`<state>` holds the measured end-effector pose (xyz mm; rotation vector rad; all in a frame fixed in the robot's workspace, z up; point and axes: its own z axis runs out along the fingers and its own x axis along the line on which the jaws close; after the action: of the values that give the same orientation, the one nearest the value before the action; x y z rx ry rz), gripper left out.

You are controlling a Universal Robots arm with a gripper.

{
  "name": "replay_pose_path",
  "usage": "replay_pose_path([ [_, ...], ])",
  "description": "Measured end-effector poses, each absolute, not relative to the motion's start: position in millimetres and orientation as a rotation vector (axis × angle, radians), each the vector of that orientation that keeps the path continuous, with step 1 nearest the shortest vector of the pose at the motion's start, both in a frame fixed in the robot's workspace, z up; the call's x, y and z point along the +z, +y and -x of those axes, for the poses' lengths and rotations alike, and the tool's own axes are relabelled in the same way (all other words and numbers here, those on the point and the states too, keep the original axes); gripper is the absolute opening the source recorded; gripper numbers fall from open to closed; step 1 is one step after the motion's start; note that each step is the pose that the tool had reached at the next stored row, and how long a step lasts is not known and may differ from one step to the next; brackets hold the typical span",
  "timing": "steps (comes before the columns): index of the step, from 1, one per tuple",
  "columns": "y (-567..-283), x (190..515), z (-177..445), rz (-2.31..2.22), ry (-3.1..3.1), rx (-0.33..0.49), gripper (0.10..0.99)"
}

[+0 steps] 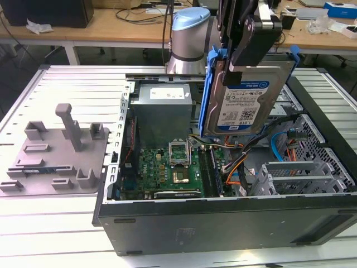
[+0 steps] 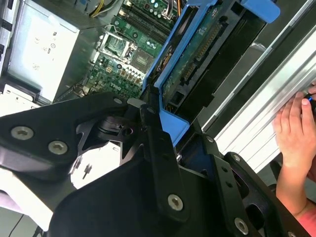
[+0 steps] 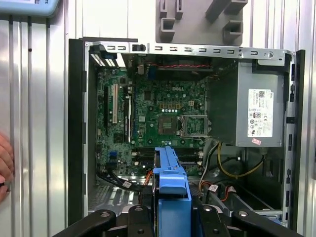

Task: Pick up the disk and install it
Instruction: 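Insert the disk into the insertion slot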

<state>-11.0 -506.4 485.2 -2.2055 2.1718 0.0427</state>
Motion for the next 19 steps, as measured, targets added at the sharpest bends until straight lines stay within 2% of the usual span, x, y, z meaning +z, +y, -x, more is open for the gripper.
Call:
replay_pose_path([
  [19,-538,483,-16,2.201,2.177,0.042,0.369],
])
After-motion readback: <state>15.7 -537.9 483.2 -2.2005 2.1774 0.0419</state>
